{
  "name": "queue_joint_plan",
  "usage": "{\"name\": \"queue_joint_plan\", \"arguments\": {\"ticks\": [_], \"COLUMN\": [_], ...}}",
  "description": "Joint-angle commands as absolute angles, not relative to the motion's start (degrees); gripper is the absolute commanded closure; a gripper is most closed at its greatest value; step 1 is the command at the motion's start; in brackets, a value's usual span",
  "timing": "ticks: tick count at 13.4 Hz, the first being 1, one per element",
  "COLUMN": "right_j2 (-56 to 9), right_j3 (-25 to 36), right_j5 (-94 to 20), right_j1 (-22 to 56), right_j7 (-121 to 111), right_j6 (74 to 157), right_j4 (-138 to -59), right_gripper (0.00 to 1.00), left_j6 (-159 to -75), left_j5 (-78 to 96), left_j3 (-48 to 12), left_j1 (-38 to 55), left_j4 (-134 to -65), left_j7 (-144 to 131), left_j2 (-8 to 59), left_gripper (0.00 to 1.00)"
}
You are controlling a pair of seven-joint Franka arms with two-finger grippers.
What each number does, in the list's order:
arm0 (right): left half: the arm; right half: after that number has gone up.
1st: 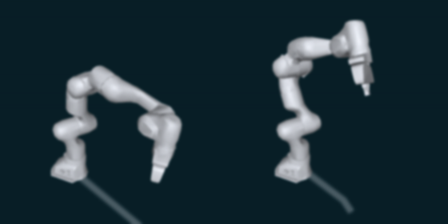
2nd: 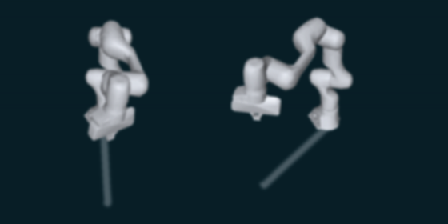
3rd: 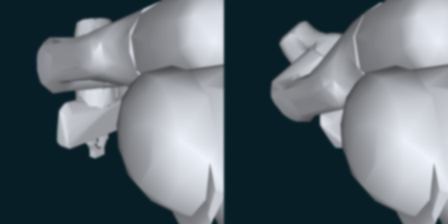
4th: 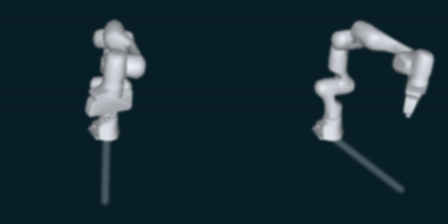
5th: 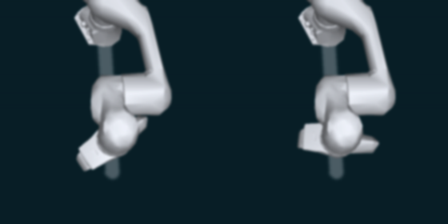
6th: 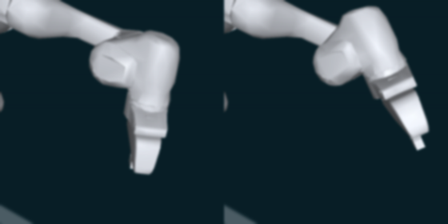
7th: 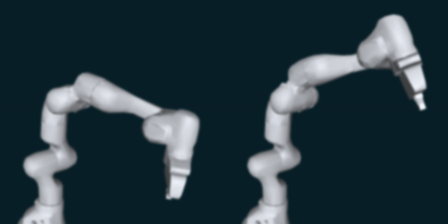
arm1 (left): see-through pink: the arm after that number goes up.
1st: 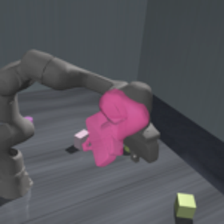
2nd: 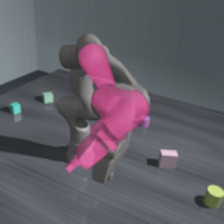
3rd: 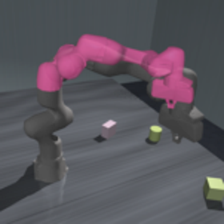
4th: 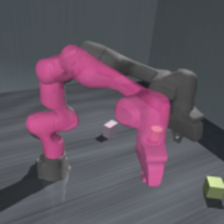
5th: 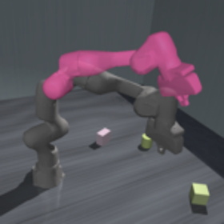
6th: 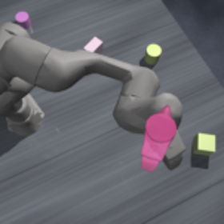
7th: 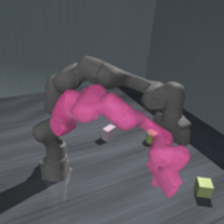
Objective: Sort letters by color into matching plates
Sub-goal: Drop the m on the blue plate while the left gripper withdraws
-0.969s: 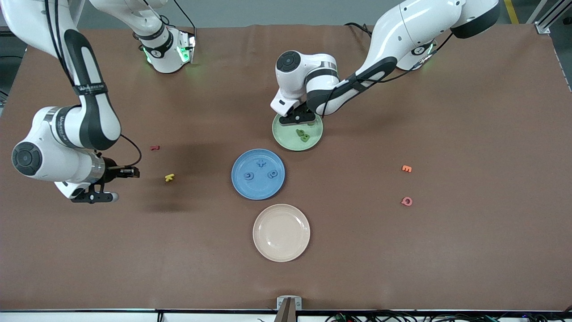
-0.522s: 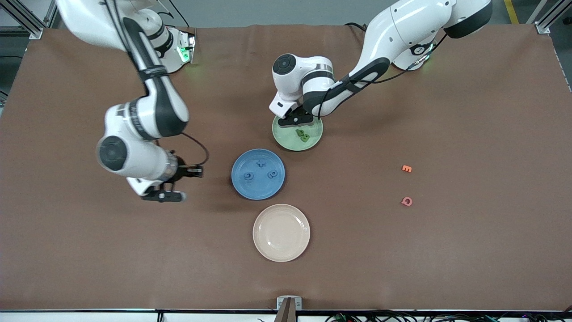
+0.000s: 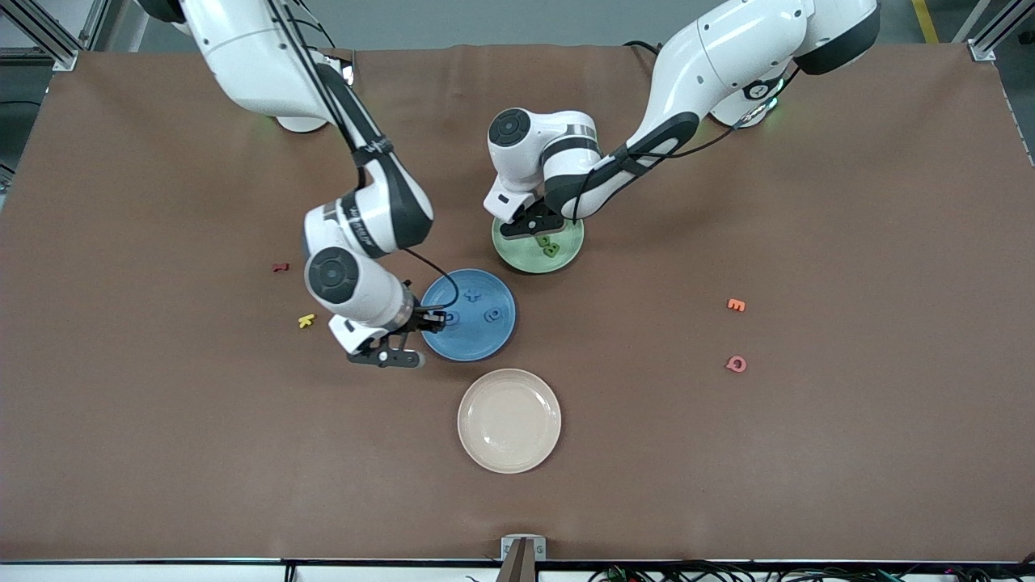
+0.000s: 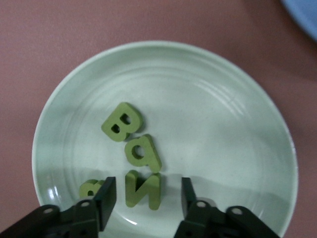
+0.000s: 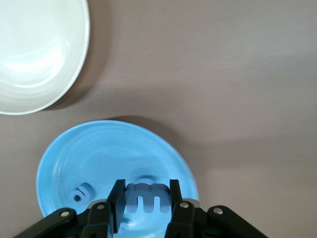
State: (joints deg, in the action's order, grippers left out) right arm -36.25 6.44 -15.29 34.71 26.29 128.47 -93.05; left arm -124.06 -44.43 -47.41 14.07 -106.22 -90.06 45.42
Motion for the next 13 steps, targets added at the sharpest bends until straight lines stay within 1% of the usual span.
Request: {"name": "queue_joint_plan", "arguments": {"ticks": [1, 3, 6, 11, 12, 13], "right_j2": [-40.07, -41.91, -43.68, -43.51, -43.51, -43.42], "right_j3": [7.21, 7.21, 7.21, 7.21, 7.29, 7.21], "right_j5": [-16.17, -16.26, -16.26, -16.17, -16.17, -16.17], "right_j1": [38.05, 39.46, 40.34, 39.99, 39.73, 39.73], "right_j7": [29.53, 29.71, 29.62, 28.92, 28.83, 28.92], "right_j6": [131.12, 135.33, 138.33, 137.99, 137.99, 137.99], "right_j4": [-89.91, -89.91, -89.91, -90.09, -90.09, -90.09], "right_gripper": [0.84, 0.84, 0.84, 0.82, 0.78, 0.57], "left_j6": [-123.22, -120.52, -112.97, -104.95, -104.16, -103.54], "left_j5": [-43.42, -43.42, -43.51, -43.59, -43.51, -43.51], "left_j3": [-47.28, -47.29, -47.29, -47.55, -47.64, -47.64], "left_j1": [13.81, 13.10, 11.87, 6.08, 4.93, 3.44], "left_j4": [-103.80, -102.67, -96.09, -88.34, -87.11, -86.14], "left_j7": [-90.26, -89.48, -85.89, -75.52, -73.67, -71.65], "left_j2": [44.48, 42.81, 42.54, 42.37, 41.75, 41.49], "left_gripper": [0.00, 0.00, 0.00, 0.00, 0.00, 0.00]}}
